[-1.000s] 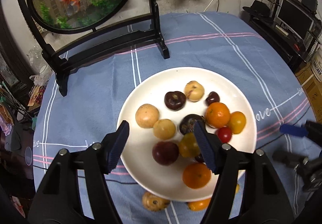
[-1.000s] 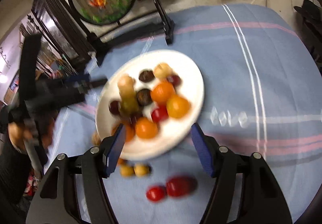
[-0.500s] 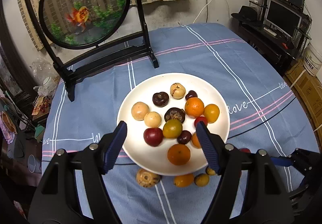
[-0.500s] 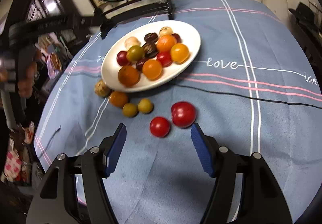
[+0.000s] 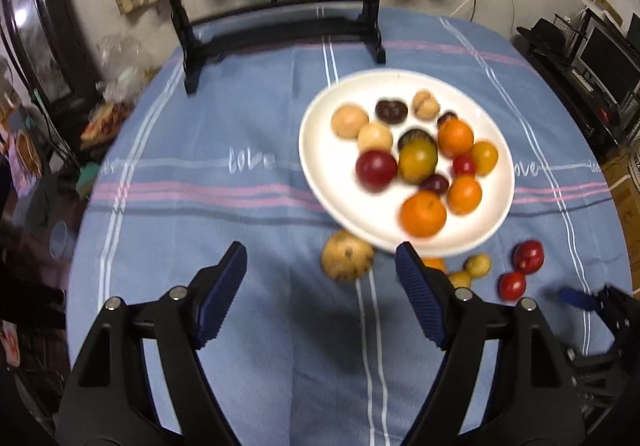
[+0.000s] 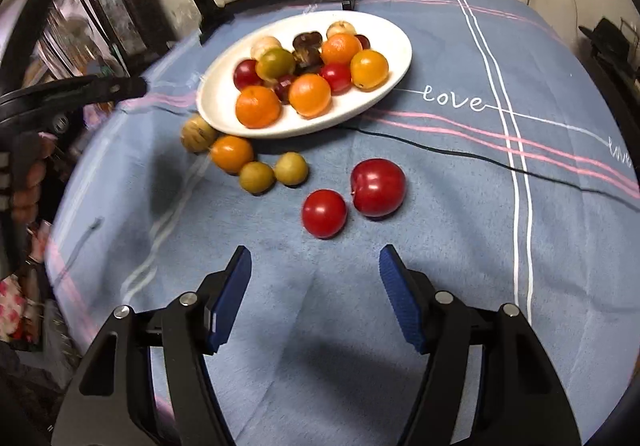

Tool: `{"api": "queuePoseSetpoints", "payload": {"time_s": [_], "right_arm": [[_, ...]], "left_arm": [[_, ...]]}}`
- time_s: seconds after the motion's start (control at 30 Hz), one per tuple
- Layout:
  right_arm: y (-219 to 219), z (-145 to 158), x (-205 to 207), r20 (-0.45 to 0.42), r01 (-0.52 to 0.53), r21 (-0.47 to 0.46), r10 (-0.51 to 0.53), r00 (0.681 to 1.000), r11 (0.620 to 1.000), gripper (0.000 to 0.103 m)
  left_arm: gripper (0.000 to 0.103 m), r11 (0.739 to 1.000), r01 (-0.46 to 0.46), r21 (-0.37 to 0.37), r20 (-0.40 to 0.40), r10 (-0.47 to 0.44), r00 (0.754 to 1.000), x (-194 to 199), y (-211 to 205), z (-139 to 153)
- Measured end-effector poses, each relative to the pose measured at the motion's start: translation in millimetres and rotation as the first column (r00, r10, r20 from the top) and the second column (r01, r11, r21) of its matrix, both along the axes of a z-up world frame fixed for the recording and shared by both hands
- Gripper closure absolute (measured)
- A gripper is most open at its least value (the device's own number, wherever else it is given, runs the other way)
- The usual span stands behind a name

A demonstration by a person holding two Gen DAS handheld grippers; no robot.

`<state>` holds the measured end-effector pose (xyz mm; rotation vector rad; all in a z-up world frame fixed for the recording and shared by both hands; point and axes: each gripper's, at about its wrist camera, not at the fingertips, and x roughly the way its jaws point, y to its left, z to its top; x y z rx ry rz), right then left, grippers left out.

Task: Organize fruits
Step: 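Grasp a red round fruit with the right gripper while the left grasps an olive-green fruit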

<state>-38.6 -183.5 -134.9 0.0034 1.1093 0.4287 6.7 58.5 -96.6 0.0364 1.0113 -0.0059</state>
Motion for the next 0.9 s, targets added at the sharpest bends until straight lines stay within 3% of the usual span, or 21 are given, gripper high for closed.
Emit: {"api": "queuePoseSetpoints", "payload": {"time_s": [0.07,0.17,0.3,0.57,0.73,0.9], "right_arm": [[6,-13,12,-0.036,-0.01,0.004,0.01,0.999,1.0,0.05],[11,-29,26,-0.071,0.027,-0.004,-0.027,0.997,1.0,0.058],[17,-33,33,-0.057,0.018,0.001,-0.018,0.998,1.0,0.072],[-2,-22,28,-0.081,0.032,0.074,-0.026,0.996,0.997,0.074],[-15,-25,20,-0.091,0.062,0.083,-0.054,0.994,0.995,0.074],[-23,-28,18,-0.11,0.075,0.103,-0.063,0.992,0.992,0.074]], "left_arm": [[0.025,0.999,-0.002,-0.041,-0.046,0.0,0.999,-6,2,-13],[0.025,0.999,0.006,-0.046,-0.075,-0.009,0.997,-13,1,-23],[0.025,0.996,0.071,-0.061,-0.093,-0.077,0.993,-25,-15,-32],[0.027,0.978,0.171,-0.116,-0.131,-0.186,0.974,-13,-60,-63],[0.048,0.961,0.179,-0.212,-0.177,-0.218,0.96,-9,-79,-78],[0.063,0.958,0.189,-0.214,-0.182,-0.229,0.956,-4,-96,-86]]}}
